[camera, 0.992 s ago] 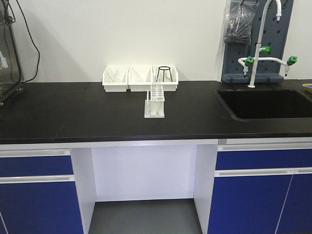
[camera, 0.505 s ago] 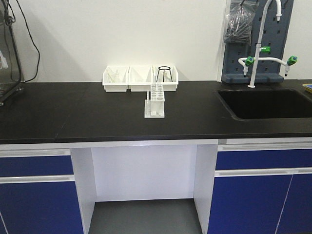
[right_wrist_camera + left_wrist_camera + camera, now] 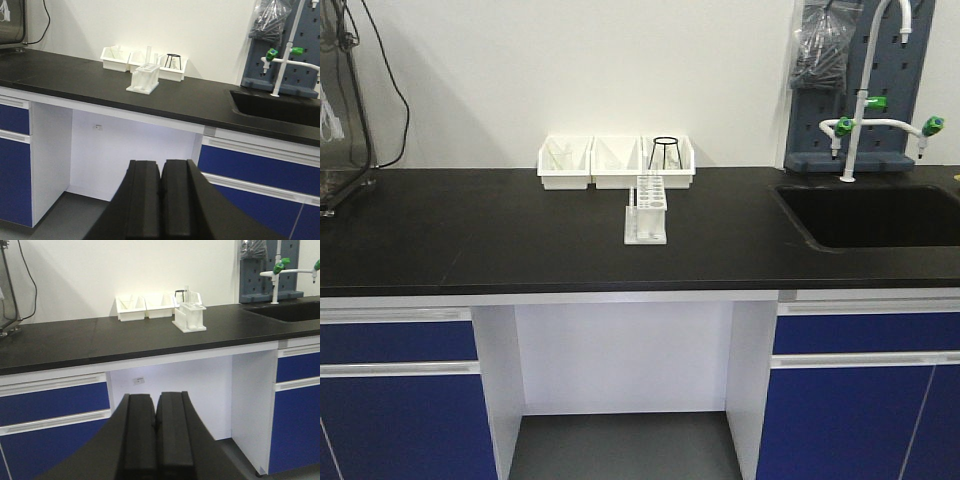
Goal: Flip and reinsert test tube from rack
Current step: 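Drive the base toward the white test-tube rack on the bench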
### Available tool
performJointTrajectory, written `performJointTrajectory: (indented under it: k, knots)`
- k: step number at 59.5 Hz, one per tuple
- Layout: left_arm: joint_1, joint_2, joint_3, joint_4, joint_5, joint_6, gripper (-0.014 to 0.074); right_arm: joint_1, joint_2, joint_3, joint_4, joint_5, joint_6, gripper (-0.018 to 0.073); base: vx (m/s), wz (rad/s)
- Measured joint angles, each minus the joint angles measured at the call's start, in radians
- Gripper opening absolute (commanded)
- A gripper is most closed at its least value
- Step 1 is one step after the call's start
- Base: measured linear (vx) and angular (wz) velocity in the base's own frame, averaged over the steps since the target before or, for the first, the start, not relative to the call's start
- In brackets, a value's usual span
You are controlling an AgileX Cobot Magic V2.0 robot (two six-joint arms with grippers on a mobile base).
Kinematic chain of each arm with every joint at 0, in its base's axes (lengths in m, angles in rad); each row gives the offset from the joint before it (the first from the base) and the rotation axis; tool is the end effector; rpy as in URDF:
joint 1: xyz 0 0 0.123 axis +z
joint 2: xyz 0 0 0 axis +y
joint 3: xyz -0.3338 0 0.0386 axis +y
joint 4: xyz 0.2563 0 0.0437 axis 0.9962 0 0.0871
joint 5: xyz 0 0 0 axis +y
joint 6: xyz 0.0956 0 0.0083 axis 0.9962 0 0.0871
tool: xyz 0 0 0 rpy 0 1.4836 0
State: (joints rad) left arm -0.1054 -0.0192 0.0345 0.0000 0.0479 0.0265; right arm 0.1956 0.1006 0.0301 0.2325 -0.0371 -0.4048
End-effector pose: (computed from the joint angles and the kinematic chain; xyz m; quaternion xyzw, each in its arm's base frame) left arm 0.0183 -0.0019 0.1972 0.0460 0.6971 -0.0282 0.7150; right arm 0.0272 0.0046 0.2041 -0.1269 0.6983 0.0051 0.7045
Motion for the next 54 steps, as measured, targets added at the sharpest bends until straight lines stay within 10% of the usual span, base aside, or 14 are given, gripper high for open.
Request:
performJointTrajectory:
  k: [54]
  knots:
    - [0.0, 0.0, 0.0, 0.0, 0.0, 0.0, -0.0006, 0.0, 0.0, 0.0, 0.0, 0.0, 0.0, -0.0007, 0.31, -0.01]
